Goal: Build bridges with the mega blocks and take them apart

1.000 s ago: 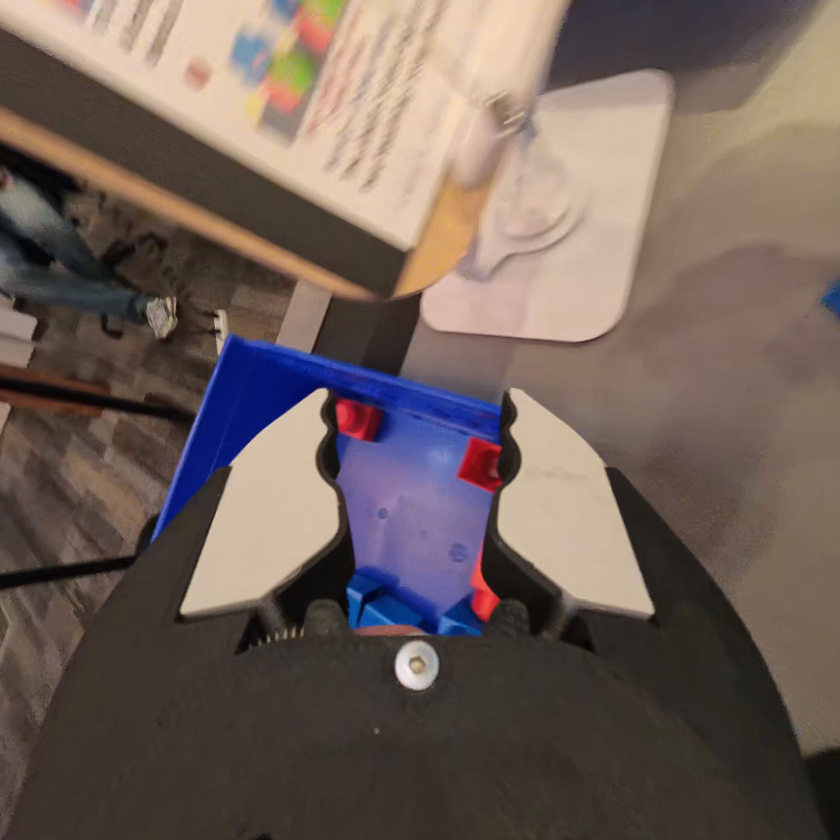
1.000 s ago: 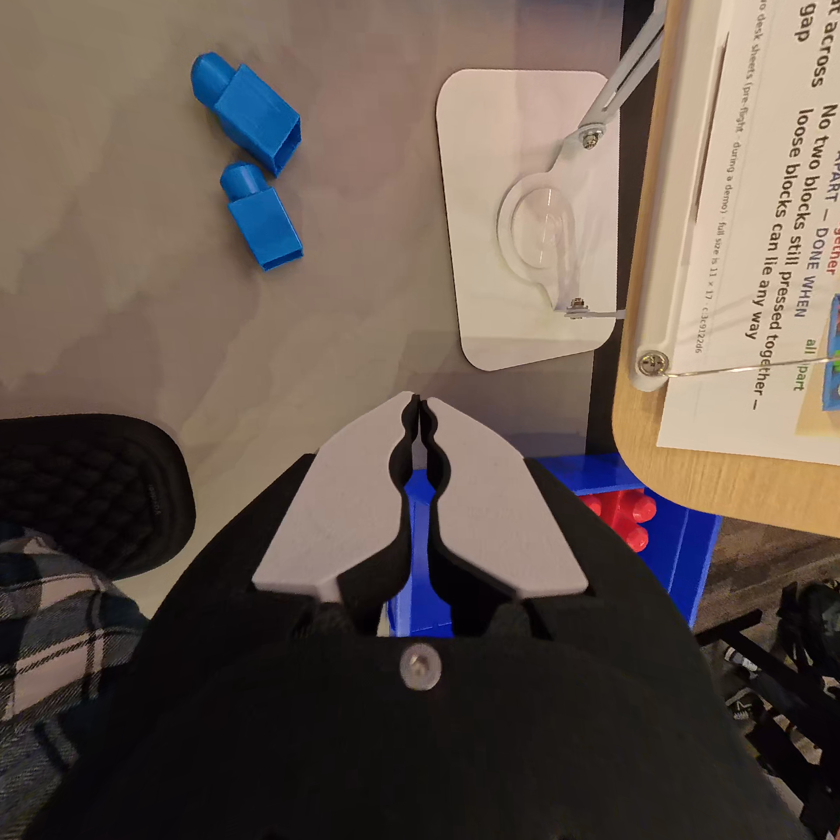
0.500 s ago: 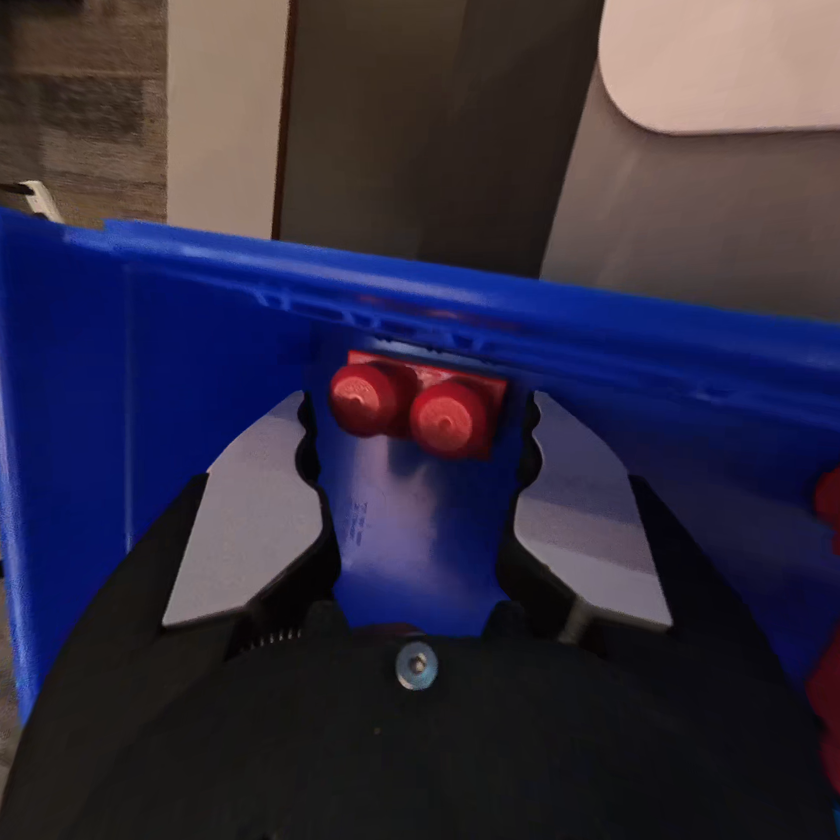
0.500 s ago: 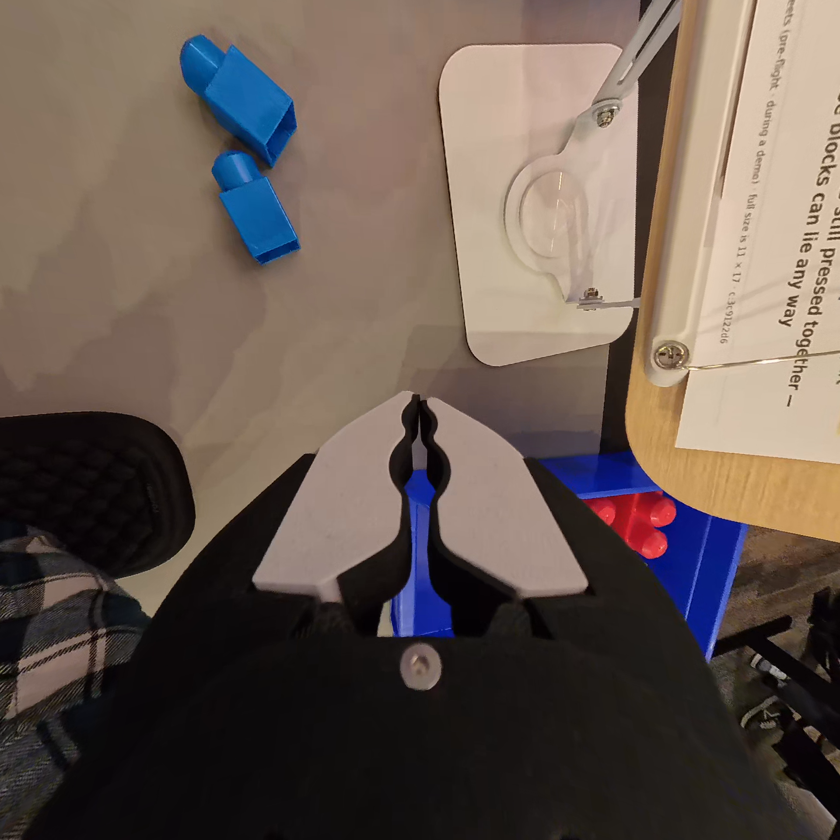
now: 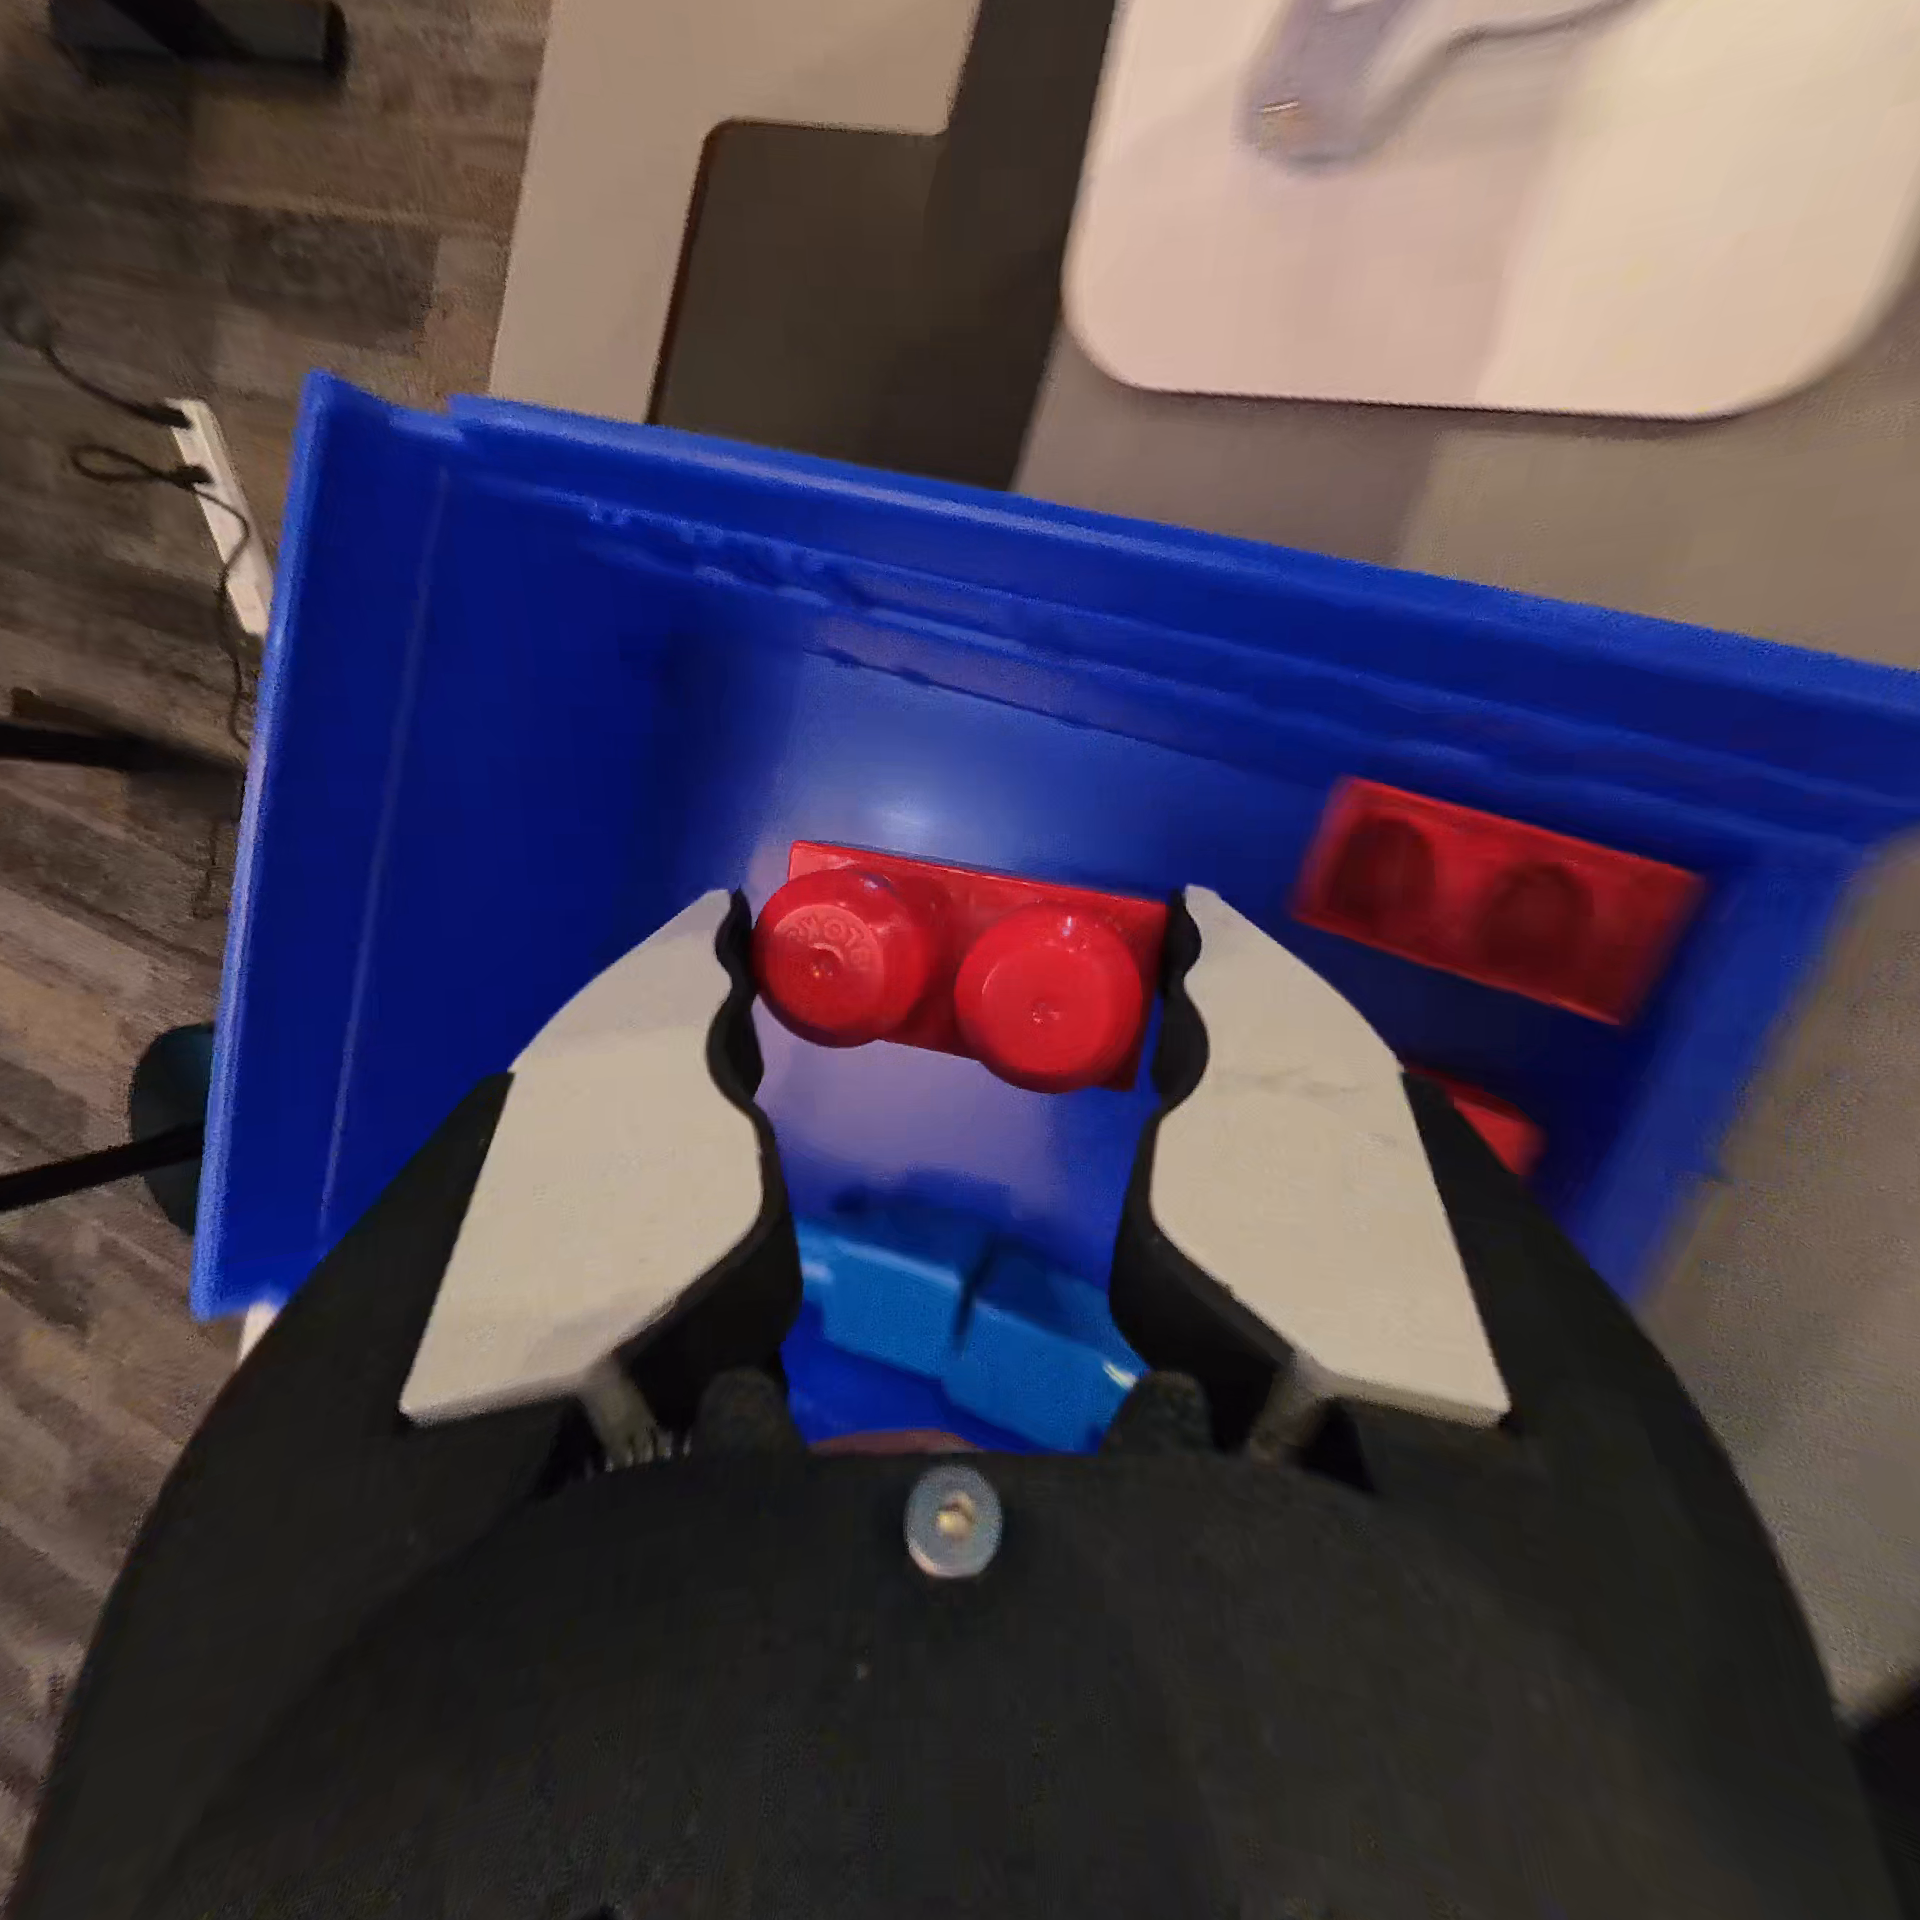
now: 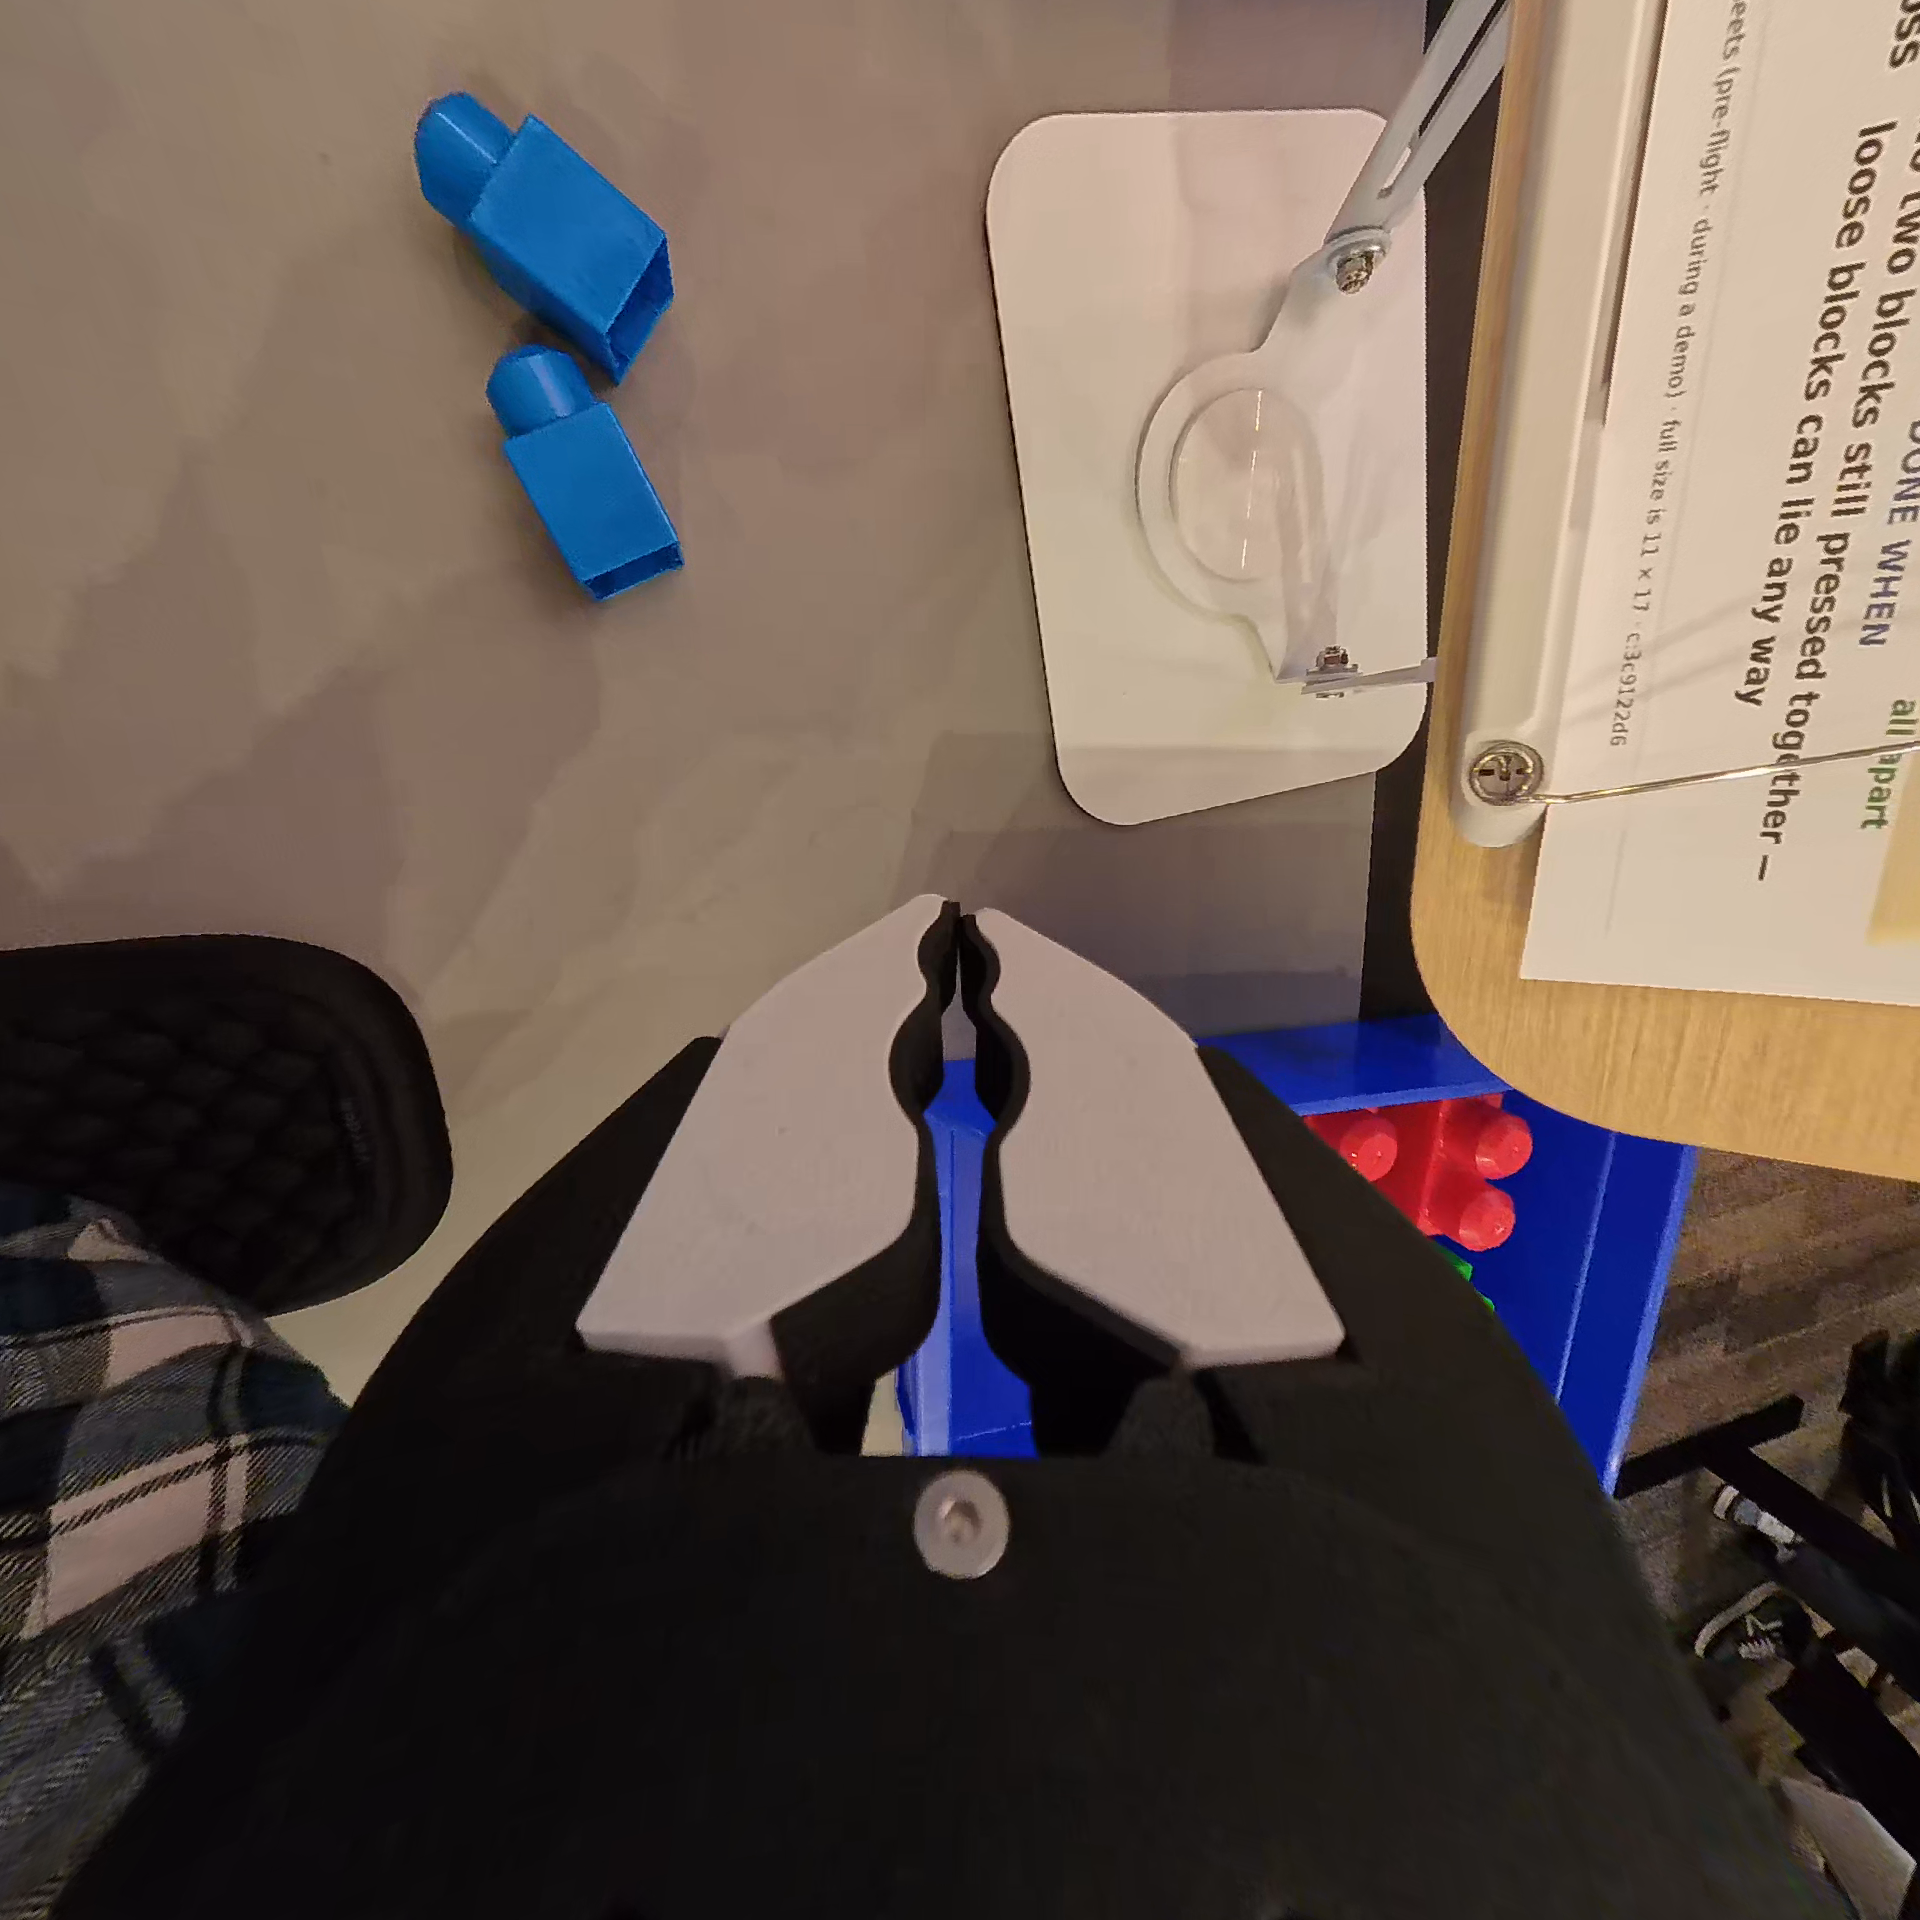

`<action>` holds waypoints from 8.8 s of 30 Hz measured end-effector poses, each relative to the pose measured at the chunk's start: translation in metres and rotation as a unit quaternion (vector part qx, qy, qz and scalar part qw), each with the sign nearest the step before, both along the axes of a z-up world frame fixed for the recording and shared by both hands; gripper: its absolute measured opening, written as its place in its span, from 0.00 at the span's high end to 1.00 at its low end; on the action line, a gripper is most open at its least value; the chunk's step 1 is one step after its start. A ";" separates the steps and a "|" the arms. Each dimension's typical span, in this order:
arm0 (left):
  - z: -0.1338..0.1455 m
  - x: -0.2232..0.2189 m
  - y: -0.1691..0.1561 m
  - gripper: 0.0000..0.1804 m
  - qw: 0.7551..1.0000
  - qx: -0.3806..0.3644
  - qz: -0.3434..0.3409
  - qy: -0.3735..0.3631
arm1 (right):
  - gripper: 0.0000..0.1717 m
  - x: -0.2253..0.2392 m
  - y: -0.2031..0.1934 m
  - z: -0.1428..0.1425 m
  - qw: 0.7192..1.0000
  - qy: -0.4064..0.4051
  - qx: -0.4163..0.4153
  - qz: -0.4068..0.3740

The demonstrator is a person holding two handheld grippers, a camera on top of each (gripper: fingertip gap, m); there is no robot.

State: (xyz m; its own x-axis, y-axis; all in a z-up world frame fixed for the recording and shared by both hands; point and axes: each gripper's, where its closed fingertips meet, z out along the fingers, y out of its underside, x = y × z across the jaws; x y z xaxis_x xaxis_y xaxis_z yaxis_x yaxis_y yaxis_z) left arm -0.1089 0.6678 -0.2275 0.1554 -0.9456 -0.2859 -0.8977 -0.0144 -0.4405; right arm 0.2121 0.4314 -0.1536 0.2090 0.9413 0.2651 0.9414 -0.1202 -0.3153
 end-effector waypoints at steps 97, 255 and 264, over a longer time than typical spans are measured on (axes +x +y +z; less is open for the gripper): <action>0.072 0.148 -0.248 0.81 0.995 -0.003 -0.062 -0.074 | 0.79 -0.168 -0.006 -0.001 0.945 0.217 0.048 0.239; 0.101 0.145 -0.247 0.74 0.971 0.054 -0.023 -0.230 | 0.79 -0.157 -0.015 0.020 0.918 0.318 -0.045 0.230; 0.139 0.148 -0.246 0.63 0.866 -0.012 -0.014 -0.500 | 0.79 -0.166 -0.012 0.063 0.810 0.524 -0.069 0.255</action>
State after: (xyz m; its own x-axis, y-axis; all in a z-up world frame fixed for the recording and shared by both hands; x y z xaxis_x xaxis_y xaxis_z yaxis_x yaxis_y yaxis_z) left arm 0.0386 0.4218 -0.0884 0.2909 -0.9568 -0.0011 -0.0681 -0.0196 -0.9975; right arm 0.0458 0.4194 -0.0907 -0.1742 0.9816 0.0783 0.1035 0.0974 -0.9899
